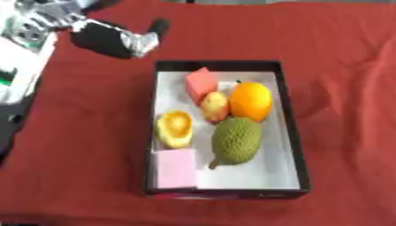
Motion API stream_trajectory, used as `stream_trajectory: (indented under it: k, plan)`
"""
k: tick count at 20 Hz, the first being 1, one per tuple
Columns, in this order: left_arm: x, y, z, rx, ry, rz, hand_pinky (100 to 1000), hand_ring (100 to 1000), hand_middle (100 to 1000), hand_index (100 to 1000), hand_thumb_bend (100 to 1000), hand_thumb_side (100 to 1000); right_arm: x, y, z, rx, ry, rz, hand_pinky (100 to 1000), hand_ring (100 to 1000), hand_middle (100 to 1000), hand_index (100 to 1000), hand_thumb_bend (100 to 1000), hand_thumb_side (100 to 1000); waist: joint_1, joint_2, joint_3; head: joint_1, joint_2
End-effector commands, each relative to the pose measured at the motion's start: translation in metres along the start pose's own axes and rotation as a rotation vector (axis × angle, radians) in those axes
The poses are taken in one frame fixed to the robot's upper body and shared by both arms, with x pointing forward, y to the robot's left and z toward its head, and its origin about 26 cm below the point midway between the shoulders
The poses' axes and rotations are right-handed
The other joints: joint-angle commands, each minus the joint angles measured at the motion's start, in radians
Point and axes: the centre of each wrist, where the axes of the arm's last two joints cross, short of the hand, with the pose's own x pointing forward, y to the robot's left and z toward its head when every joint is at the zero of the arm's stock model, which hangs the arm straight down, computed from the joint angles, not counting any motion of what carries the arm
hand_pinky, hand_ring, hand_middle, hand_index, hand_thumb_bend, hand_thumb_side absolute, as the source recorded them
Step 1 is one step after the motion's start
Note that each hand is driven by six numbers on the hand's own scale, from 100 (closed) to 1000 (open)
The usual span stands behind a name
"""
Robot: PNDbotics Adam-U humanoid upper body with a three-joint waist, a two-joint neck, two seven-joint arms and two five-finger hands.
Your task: Pick up objects on the table and place them in the box.
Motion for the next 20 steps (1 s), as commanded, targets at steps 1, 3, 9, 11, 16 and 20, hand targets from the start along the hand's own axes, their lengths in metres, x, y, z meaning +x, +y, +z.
stream_trajectory:
  k: [1,3,9,11,16,20]
  plan:
    - [0.003,0.056,0.04,0.302,0.111,0.075,793,710,679,747,100,608,0.008,-0.004,-0.002,-0.009,-0.029,0.028,973,647,637,857,100,525,-0.005,-0.022,0.006,-0.015,-0.008]
    - [-0.002,0.07,0.068,0.459,0.205,0.13,787,704,679,753,100,651,0.007,-0.004,0.0,-0.022,-0.033,0.026,973,648,637,857,100,525,-0.013,-0.02,0.013,-0.021,-0.014]
    - [-0.019,0.076,0.129,0.767,0.387,0.241,791,710,686,767,100,694,0.005,-0.001,0.003,-0.052,-0.045,0.015,973,649,638,858,100,524,-0.038,-0.015,0.028,-0.031,-0.023]
    - [-0.026,0.072,0.143,0.835,0.421,0.296,790,708,684,770,100,709,0.005,-0.001,0.002,-0.064,-0.049,0.007,973,650,639,858,100,523,-0.043,-0.014,0.031,-0.031,-0.026]
    - [-0.04,0.056,0.162,0.898,0.46,0.42,795,713,694,788,111,740,0.005,0.002,-0.003,-0.082,-0.06,-0.016,976,655,645,861,100,523,-0.051,-0.009,0.03,-0.032,-0.035]
    - [-0.042,0.044,0.165,0.915,0.44,0.486,794,714,699,794,134,746,0.005,0.004,-0.007,-0.088,-0.08,-0.03,980,664,655,869,100,529,-0.053,-0.005,0.027,-0.032,-0.039]
